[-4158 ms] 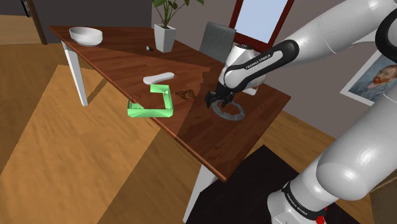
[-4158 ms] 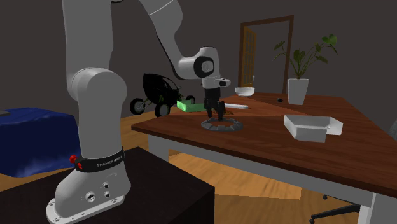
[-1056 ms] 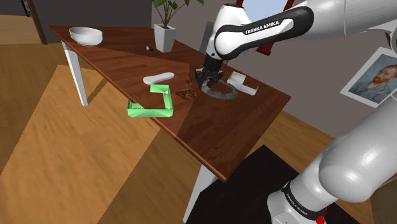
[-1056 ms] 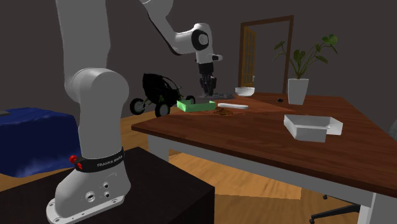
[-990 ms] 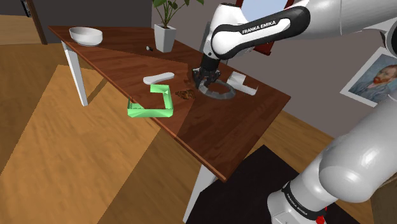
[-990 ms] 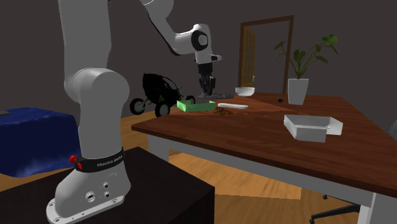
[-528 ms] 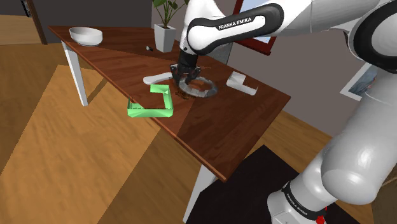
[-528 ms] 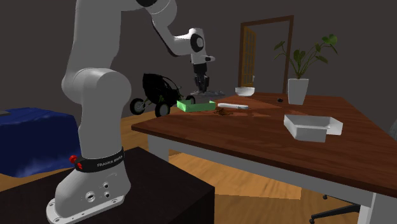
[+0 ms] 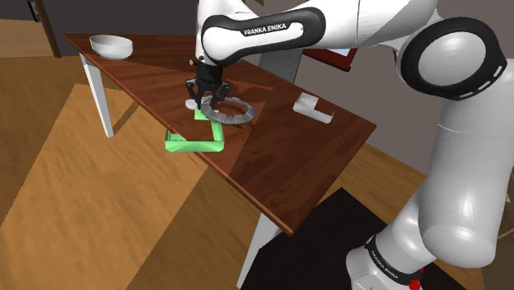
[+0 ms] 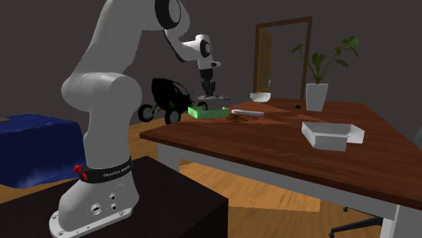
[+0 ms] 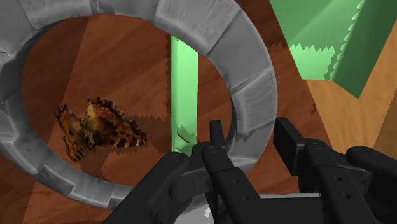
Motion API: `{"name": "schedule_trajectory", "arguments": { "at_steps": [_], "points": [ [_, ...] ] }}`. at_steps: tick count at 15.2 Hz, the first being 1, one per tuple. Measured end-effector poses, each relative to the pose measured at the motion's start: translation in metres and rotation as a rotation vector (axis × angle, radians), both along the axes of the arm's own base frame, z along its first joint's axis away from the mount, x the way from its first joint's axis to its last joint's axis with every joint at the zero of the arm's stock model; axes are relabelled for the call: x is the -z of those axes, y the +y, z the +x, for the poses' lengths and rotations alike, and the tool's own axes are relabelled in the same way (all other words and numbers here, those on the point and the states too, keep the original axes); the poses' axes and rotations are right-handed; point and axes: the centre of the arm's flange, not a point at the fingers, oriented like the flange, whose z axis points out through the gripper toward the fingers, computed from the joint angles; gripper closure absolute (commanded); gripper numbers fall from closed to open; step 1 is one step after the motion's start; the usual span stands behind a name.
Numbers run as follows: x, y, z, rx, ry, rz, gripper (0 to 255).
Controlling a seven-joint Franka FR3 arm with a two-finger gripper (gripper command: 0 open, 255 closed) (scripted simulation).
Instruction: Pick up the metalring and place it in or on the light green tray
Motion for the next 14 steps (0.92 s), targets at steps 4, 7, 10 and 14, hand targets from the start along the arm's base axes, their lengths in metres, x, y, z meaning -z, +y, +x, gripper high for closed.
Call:
{"name": "schedule_trajectory", "arguments": {
  "at_steps": [4, 7, 10, 14],
  "points": [
    [0.0, 0.044, 0.025, 0.0, 0.0, 0.0, 255],
    [-0.004, 0.078, 0.047, -0.001, -0.001, 0.0, 255],
    [0.004, 0.095, 0.054, 0.0, 0.0, 0.0, 255],
    [0.022, 0.097, 0.056, 0.001, 0.001, -0.001, 255]
  ]
}}
